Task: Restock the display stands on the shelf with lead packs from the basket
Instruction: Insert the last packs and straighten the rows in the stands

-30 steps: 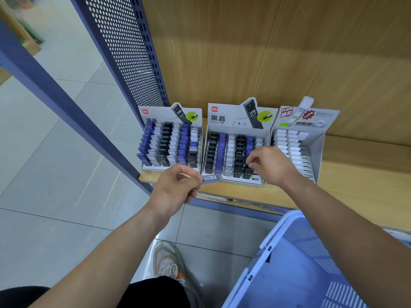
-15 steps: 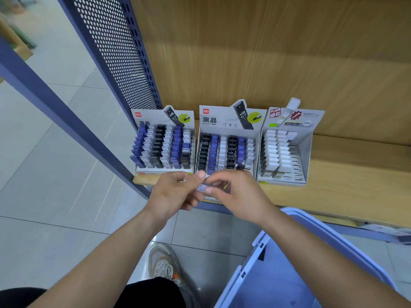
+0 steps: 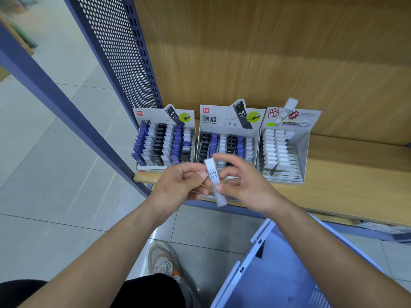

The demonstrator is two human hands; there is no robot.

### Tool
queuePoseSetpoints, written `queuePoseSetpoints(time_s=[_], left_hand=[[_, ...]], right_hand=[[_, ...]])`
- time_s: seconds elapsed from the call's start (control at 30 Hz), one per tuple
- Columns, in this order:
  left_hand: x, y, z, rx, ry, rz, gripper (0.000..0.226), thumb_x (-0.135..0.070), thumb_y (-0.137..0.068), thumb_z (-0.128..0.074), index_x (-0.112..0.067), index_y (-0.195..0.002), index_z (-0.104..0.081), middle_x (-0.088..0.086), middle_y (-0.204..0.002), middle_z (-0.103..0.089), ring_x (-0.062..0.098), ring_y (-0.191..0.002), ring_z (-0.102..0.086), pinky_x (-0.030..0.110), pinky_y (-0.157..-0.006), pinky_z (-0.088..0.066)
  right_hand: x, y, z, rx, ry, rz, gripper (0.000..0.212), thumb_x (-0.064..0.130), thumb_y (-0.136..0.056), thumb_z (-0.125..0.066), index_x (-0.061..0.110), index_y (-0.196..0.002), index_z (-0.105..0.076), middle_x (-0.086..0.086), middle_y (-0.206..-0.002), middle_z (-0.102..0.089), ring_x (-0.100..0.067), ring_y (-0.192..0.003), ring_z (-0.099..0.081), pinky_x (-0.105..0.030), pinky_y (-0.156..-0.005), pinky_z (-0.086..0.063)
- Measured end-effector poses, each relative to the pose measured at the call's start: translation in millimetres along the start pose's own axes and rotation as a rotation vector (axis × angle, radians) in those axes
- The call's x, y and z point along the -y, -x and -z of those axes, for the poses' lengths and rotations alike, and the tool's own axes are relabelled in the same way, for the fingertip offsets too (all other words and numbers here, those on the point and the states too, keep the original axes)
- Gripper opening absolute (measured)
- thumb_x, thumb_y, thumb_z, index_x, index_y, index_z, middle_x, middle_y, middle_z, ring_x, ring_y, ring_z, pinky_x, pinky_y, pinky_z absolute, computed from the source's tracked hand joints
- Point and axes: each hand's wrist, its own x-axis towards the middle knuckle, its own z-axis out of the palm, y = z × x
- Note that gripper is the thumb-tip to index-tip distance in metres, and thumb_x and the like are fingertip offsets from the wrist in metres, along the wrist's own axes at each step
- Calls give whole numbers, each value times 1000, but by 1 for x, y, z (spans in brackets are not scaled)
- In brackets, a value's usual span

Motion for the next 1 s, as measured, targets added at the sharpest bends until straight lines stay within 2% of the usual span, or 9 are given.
queuePoseSetpoints(time_s=[0.07, 0.17, 0.3, 0.4, 0.5, 0.6, 0.8, 0.93, 1.0], left_hand=[[-2, 0, -1, -24, -28, 12, 13, -13, -100, -62, -13, -111, -68, 8, -88, -77, 15, -66, -68, 23, -61, -55], [1, -1, -1, -76, -141, 24, 14, -15, -98, -65, -16, -111, -68, 7, -94, -77, 15, -69, -70, 26, -65, -57], [14, -2, 3, -143, -338, 1, 12, -13, -93, -67, -18, -104, -69, 4, -91, -75, 13, -69, -69, 32, -73, -56], [20, -3, 7, -156, -439, -24, 10, -15, -93, -68, -24, -98, -69, -2, -90, -73, 11, -69, -69, 33, -76, -55], [23, -5, 12, -187, -524, -46, 11, -19, -94, -68, -30, -95, -68, -8, -92, -71, 17, -79, -69, 27, -74, -54], [24, -4, 18, -216, -609, -60, 9, -21, -95, -66, -29, -99, -67, -13, -94, -67, 14, -80, -66, 14, -64, -48], [23, -7, 37, -279, -713, -70, 8, -23, -97, -63, -28, -103, -65, -15, -95, -65, 5, -74, -64, 10, -55, -43], [22, -11, 46, -316, -748, -80, 7, -23, -97, -63, -27, -102, -65, -17, -92, -64, 7, -72, -63, 14, -55, -44], [23, -13, 49, -327, -772, -77, 7, -23, -96, -63, -27, -102, -65, -18, -92, -63, 5, -73, -62, 17, -58, -44]], right_hand=[[3, 3, 2, -10, -33, 19, 68, -6, -89, -67, 37, -137, -49, -5, -92, -59, -18, -65, -64, -34, -71, -57], [5, 4, 8, -77, -21, 24, 61, -3, -90, -68, 38, -133, -53, -7, -89, -50, -24, -70, -67, -38, -72, -61], [6, 3, 15, -222, -17, 23, 40, 5, -94, -65, 28, -127, -60, 2, -67, -58, -20, -65, -67, -42, -70, -62], [7, 2, 19, -288, -6, 23, 29, 10, -95, -65, 23, -121, -64, 0, -65, -66, -15, -66, -66, -42, -71, -62], [7, -1, 23, -334, 39, 46, 19, 11, -93, -68, 20, -109, -71, -7, -75, -67, -15, -71, -65, -38, -66, -62], [9, -11, 24, -385, 82, 78, 11, 11, -91, -71, 20, -96, -75, -6, -89, -70, -23, -74, -68, -34, -64, -62], [11, -52, 25, -396, 161, 163, 12, 17, -89, -74, 28, -92, -75, -1, -88, -72, -23, -78, -68, -41, -75, -61], [15, -79, 20, -380, 216, 235, 13, 15, -89, -74, 27, -92, -73, 1, -93, -73, -4, -79, -63, -22, -75, -52], [20, -90, 17, -365, 231, 246, 11, 14, -90, -73, 24, -94, -73, 1, -95, -73, -6, -82, -63, -18, -76, -50]])
